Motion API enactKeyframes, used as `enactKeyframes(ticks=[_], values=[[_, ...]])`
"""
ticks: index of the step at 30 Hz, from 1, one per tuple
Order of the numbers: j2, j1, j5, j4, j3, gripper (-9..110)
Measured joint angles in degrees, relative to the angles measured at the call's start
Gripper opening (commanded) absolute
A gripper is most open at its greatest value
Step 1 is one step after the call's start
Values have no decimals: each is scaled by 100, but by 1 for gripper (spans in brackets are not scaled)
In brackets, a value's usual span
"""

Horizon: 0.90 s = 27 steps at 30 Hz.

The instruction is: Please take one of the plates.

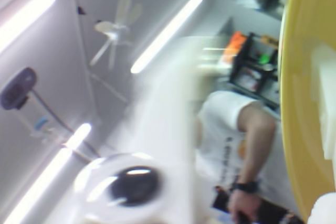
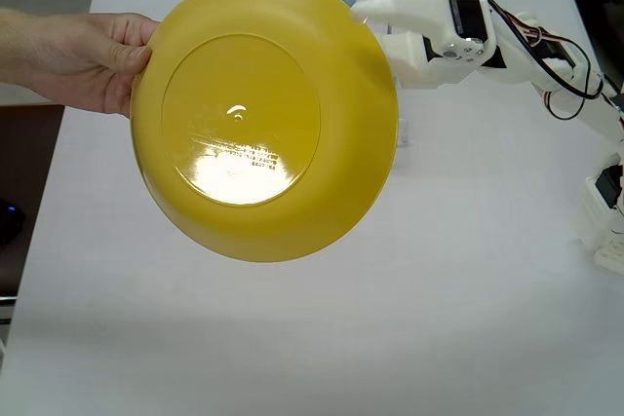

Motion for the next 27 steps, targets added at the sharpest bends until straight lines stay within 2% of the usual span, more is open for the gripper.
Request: enactKeyframes(ticks=[9,27], values=[[88,193,325,738,44,45],[3067,1248,1661,2180,3735,46]])
